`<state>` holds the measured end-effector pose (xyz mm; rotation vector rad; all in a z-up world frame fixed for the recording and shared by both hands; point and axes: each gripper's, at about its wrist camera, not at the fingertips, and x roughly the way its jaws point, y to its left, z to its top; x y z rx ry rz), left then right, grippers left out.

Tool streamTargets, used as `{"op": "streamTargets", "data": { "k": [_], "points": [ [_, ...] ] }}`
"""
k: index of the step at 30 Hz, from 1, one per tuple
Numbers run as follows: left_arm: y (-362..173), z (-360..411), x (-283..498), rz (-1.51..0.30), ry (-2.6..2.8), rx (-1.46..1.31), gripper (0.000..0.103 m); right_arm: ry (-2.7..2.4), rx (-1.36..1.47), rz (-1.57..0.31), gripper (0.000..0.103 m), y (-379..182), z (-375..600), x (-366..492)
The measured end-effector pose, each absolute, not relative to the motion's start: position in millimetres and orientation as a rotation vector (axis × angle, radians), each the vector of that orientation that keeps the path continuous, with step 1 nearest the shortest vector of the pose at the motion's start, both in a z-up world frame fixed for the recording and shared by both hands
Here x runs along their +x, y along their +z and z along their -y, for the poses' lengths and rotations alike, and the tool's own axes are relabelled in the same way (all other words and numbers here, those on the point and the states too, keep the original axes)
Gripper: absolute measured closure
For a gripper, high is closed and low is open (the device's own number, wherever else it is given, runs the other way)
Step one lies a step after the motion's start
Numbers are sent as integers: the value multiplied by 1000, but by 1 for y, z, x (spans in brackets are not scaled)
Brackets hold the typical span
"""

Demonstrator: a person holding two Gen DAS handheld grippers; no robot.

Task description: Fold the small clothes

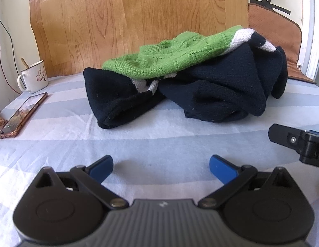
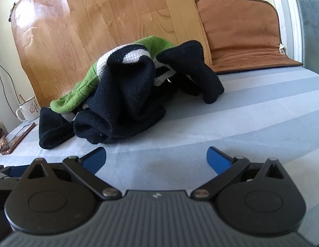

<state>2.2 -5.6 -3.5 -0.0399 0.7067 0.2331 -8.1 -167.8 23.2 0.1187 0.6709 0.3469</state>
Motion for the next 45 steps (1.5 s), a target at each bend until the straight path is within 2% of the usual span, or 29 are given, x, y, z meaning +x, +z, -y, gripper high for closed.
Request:
{"op": "streamTargets", "data": {
  "k": [31, 39, 45],
  "points": [
    [-3, 10, 2, -696, 230, -5, 0, 341, 117, -657, 0, 26, 168, -10],
    [-1, -5, -1, -687, 189, -105, 0, 312, 126, -631, 0, 28, 172, -11],
    [12, -22, -6, -652, 125, -101, 0, 332, 100, -506, 0, 56, 178, -11]
  ]
}}
